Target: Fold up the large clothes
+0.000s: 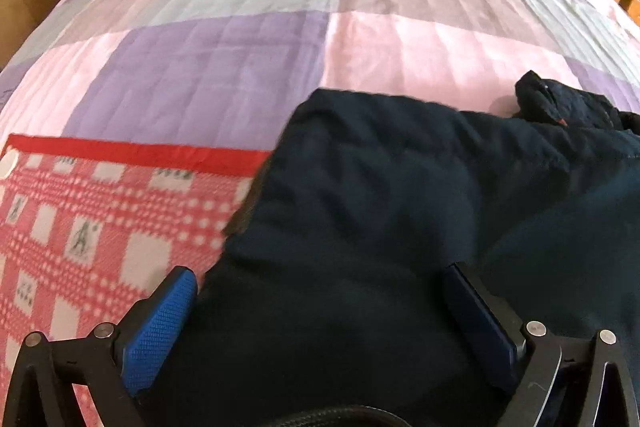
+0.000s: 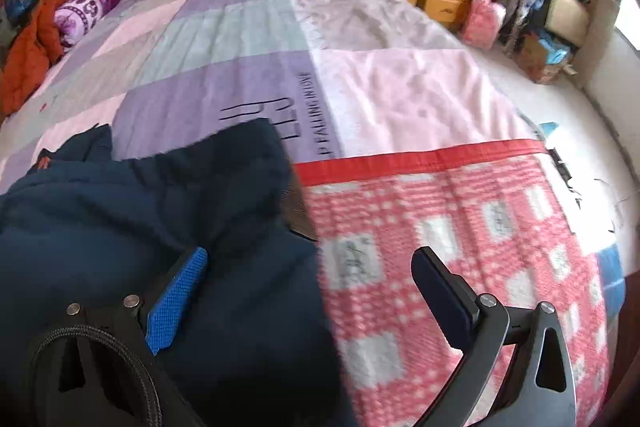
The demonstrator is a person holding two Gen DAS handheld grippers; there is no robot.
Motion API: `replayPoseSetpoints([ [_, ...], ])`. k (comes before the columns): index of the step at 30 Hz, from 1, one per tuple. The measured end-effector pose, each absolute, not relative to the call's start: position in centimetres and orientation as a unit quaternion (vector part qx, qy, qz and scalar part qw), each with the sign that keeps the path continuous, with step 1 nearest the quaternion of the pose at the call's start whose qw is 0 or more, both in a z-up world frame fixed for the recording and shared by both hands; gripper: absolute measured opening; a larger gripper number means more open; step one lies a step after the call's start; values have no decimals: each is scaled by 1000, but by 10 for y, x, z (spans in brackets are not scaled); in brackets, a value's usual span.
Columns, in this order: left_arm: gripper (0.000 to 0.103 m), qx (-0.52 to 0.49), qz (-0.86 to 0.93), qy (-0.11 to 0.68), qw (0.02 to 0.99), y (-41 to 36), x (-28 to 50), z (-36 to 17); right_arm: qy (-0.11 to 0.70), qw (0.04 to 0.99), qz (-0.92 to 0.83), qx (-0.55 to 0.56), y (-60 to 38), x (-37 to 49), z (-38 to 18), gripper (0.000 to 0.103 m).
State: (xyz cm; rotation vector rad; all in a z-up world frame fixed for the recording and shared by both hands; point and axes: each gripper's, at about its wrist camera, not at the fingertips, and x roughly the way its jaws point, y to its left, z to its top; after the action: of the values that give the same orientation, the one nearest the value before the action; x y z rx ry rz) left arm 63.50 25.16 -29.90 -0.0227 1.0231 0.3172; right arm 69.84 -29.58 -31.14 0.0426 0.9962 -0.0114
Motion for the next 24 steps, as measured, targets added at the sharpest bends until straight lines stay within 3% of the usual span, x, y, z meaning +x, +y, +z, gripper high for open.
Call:
replayPoseSetpoints([
  [10,101,46,157,475,865,235,596,-289,437,899,19,-27,-287,606,-278,102],
  [16,102,33,158,477,864,241,555,-288,469,883,19,15,-304,532,-303,102],
  [24,101,59,168,494,851,214,421,-241,479,878,0,-9,-337,394,-255,102],
])
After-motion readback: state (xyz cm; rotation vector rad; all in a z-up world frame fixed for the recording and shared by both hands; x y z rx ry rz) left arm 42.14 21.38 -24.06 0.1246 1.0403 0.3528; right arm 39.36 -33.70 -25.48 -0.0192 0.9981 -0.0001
